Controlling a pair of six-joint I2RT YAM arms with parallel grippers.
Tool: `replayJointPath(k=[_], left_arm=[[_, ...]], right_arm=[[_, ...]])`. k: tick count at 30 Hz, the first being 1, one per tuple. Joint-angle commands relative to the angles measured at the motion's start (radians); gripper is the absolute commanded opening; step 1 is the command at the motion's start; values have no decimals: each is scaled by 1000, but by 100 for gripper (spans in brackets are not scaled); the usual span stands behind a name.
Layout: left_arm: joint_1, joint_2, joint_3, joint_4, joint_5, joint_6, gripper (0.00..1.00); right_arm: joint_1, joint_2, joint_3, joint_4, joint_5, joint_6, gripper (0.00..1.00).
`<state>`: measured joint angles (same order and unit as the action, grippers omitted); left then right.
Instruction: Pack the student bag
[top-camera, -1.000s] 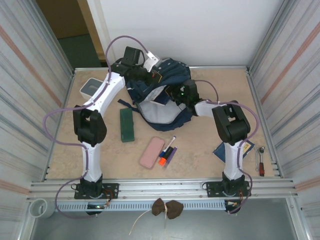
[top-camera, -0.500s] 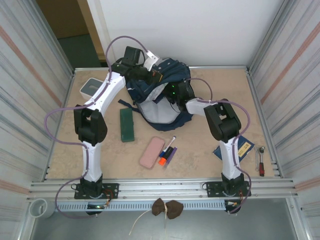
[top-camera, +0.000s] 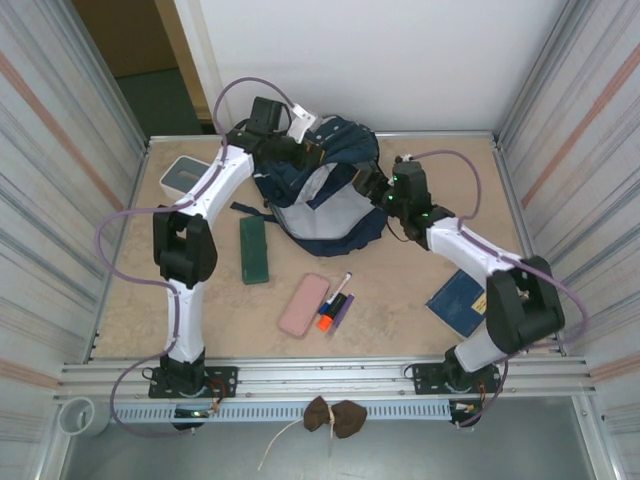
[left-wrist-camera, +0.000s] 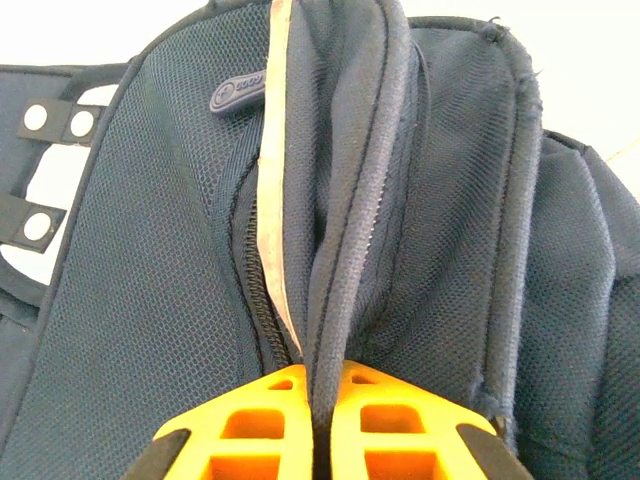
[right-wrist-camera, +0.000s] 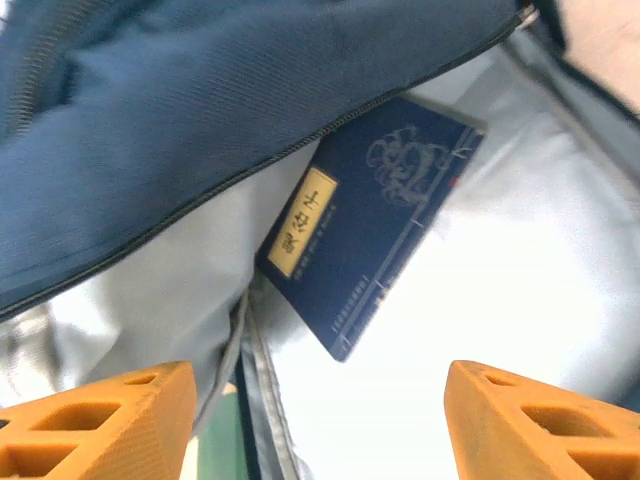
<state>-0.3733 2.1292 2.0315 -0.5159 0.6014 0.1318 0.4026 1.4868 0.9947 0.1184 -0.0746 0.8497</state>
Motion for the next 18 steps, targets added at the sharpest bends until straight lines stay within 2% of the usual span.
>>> replayJointPath(k=[1,4,8,13,16,18], left_arm=[[-2,-14,-31,101,-21,-38,22],[-17,-43,-69,108,-45,-48,39],[-29,-144,-167,120,-147,-118,53],[-29,-350,-478,217,-307,-347,61],[-30,-463,-655,264,-281,-464,62],[-43,-529,-773,330,-232,-525,63]], right_arm=[[-18,-116,-55,-245,48,-169,66],[-36,-212,-114,-331,74,-229,67],[-53,-287,-131,-467,98,-310,69],[-54,-304,-125,-618,93,-374,74],[-70,-323,-138,-700,154,-372,84],[-117,-342,-162,-736,188,-355,92]])
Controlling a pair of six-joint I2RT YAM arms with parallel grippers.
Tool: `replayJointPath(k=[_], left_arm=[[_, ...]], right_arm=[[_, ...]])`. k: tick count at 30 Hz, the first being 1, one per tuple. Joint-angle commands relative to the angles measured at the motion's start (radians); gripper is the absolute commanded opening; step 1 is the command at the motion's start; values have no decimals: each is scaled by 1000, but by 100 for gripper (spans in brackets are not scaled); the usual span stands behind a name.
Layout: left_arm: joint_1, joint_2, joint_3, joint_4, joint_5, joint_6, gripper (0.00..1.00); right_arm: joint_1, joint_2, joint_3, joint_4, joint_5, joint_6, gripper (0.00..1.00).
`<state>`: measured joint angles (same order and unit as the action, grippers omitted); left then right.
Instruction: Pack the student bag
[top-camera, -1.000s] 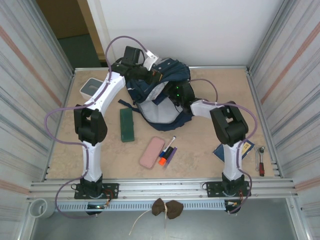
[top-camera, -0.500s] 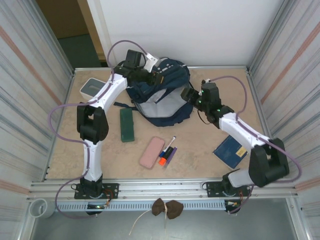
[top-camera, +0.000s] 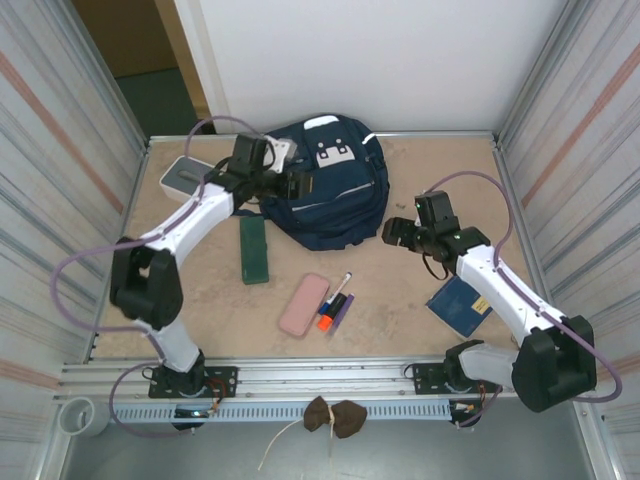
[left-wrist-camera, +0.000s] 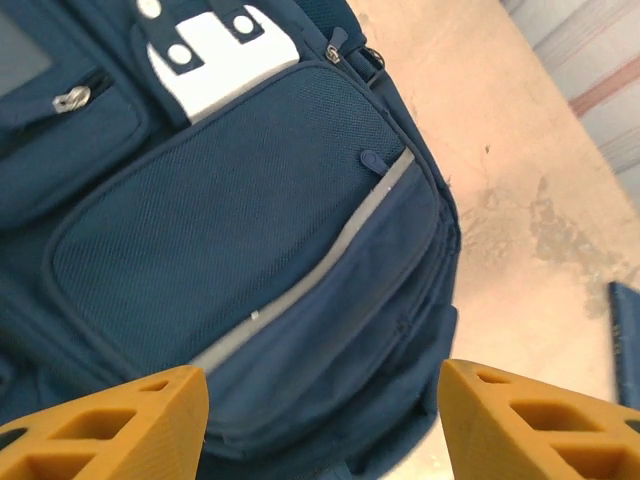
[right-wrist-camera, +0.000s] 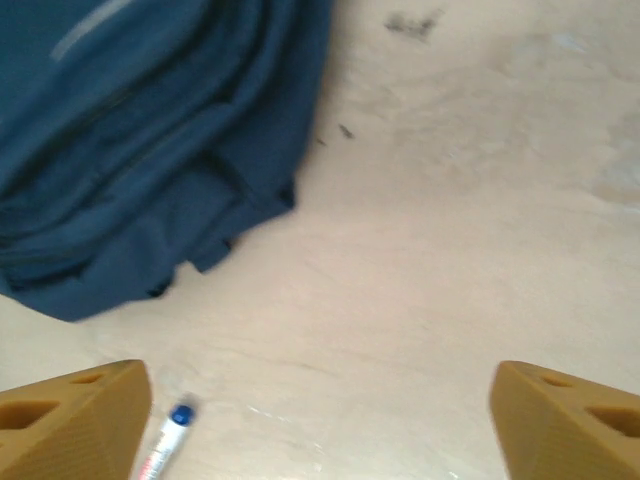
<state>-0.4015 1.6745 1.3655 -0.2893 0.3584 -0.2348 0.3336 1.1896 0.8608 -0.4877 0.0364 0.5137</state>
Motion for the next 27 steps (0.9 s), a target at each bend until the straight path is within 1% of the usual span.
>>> replayJointPath(k=[1,3,6,9,11,12,14,16,18,20,23,25,27], left_arm=[[-23,-99,-154,136,23,-179,63],[-53,-147,-236,181,32,-199,63],[-94,-184,-291,169,8,-177,63],[-103,-192,-314,165,4,-175,63],[-105,-191,-319,167,12,-169,63],[-106,-190,-318,165,13,-161,63],[-106,-183,-312,152,14,-152,63],[-109,-179,-317,152,15,-147,64],[-113,-176,-330,160,17,-145,64],[-118,-174,-349,169,15,-150,64],[-127,-170,-370,183,17,-162,64],[-139,-167,-373,182,20,-163,64],[-161,-164,-373,179,20,-162,64]], right_arm=[[-80,-56,-39,-143,93,-6,94],[-182,-86,-73,-154,86,35,96],[-314,-140,-150,-132,59,97,96],[-416,-141,-237,-65,-11,142,95],[-456,-96,-270,-26,-82,160,93],[-455,-72,-278,-9,-107,162,91],[-437,-44,-294,14,-138,179,88],[-388,-42,-329,60,-157,227,86],[-301,-40,-363,123,-152,309,84],[-195,-27,-380,201,-127,409,82],[-50,8,-373,343,-95,517,79],[20,40,-323,396,-90,524,77],[87,66,-238,376,-89,476,77]])
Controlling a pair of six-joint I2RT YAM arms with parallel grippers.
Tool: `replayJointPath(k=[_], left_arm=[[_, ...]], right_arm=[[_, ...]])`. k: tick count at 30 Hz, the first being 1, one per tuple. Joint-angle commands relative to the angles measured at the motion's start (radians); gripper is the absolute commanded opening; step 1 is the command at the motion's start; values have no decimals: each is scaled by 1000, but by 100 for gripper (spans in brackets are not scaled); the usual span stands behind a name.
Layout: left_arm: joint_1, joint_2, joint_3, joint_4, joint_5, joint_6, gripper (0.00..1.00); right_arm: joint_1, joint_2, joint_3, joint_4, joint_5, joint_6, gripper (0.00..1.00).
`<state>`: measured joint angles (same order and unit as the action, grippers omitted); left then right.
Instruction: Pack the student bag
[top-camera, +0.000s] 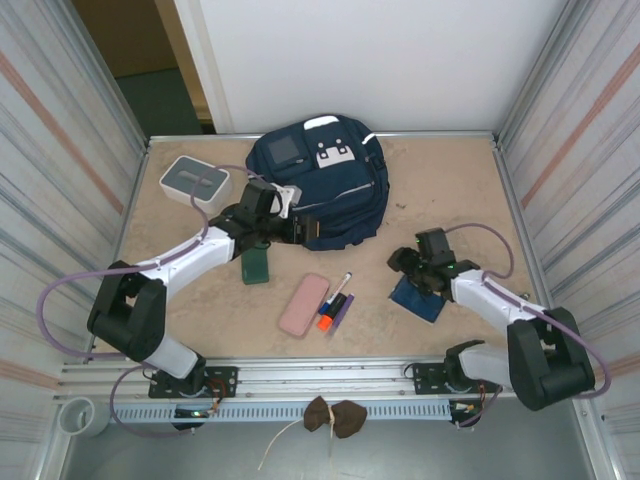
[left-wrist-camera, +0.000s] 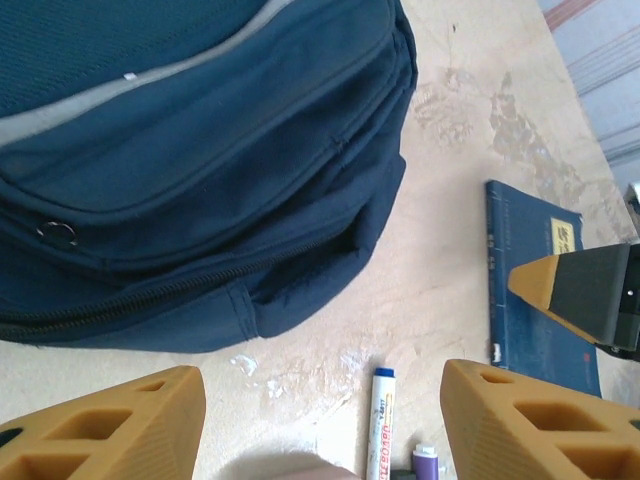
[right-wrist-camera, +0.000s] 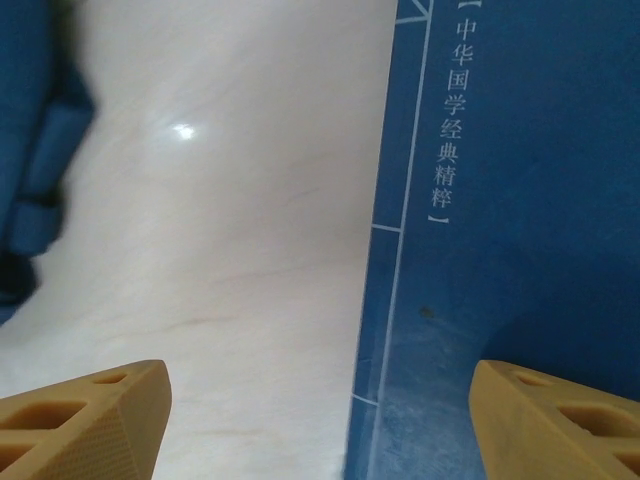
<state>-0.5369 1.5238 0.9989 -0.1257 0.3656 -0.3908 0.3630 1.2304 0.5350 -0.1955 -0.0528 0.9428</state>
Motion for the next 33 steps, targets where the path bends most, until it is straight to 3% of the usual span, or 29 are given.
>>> replayJointPath(k=[1,3,6,12,16,20,26,33], left_arm=[[-40,-10,-6,19,12,-6,64],[-76,5,4,27,17,-12,64],[-147,53,44,28,32,-27,64],[-290,172,144,44,19,-89,64],[-361,290,255,14,7,-116,64],[-407,401,354,-15,-5,-132,64],[-444,535,467,-62,3,-135,60],[-455,622,498,-66,14,-137,51]], right_arm=[[86,31,133,46,4,14,77],[105,19,184,-44,24,-32,79],[48,-35,184,-146,21,-119,84],[-237,-134,128,-371,-83,-285,91],[-354,-183,80,-412,-45,-295,90],[-360,-159,49,-403,27,-288,89],[-383,-71,-4,-299,-127,-289,84],[-383,-55,-46,-255,-209,-294,72]])
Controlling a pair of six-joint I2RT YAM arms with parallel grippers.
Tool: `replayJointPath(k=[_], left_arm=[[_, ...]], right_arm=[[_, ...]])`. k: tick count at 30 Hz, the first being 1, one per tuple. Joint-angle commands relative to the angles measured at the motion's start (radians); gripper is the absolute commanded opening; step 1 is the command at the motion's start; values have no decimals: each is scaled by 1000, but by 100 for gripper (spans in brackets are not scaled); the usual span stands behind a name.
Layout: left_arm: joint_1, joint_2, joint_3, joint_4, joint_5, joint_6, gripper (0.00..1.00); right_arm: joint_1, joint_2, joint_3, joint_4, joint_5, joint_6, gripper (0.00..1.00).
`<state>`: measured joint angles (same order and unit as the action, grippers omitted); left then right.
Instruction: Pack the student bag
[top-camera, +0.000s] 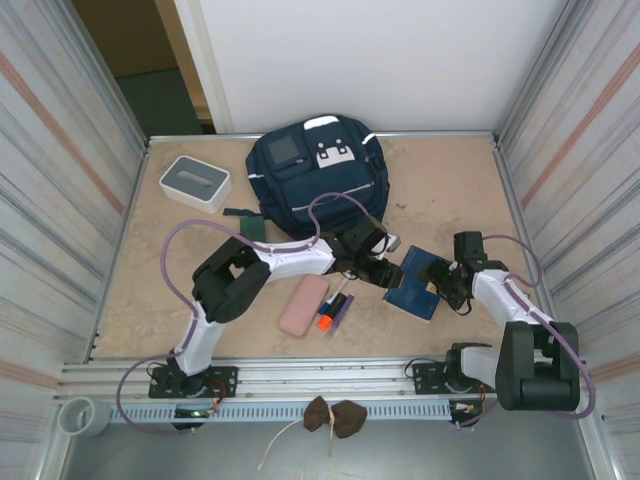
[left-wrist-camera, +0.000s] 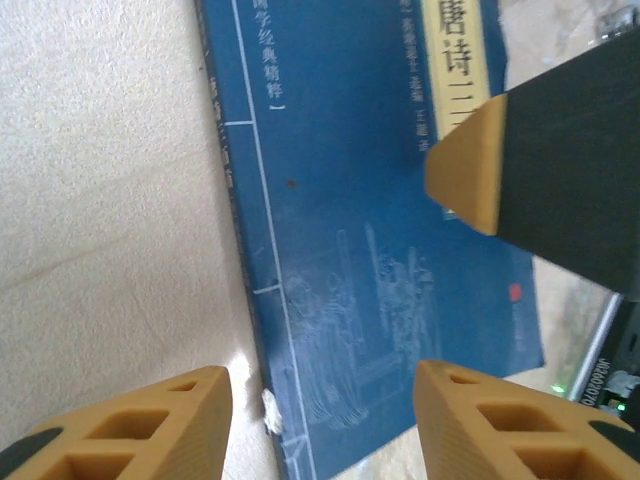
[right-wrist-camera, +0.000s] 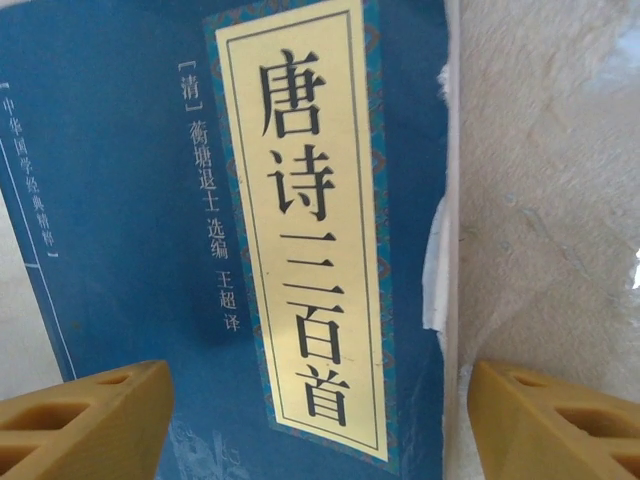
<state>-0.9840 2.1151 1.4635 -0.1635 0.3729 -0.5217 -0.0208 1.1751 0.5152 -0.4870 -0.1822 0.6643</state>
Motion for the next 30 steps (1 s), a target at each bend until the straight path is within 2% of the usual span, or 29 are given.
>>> replayJointPath(k=[1,4,11,16,23,30], left_arm=[[-11,39,35,-29,1,-6,51],[-12,59,34,-28,-1,-5,47],[-12,60,12,-2,14,-10,34],[-7,48,9,0,11,-6,30],[27,-11,-24,24,29,-14,32],[100,-206,-140,81,59,-20,48]], right_arm=[[1,-4,-32,40,-89,-15,70],[1,-21,-50,67,-117,-23,63],[0,-109,-108,168,-222,-32,40],[-1,-204,-123,157,-211,-45,26],[-4,-305,-114,104,-178,-49,2],[-7,-364,-15,83,-277,-25,0]])
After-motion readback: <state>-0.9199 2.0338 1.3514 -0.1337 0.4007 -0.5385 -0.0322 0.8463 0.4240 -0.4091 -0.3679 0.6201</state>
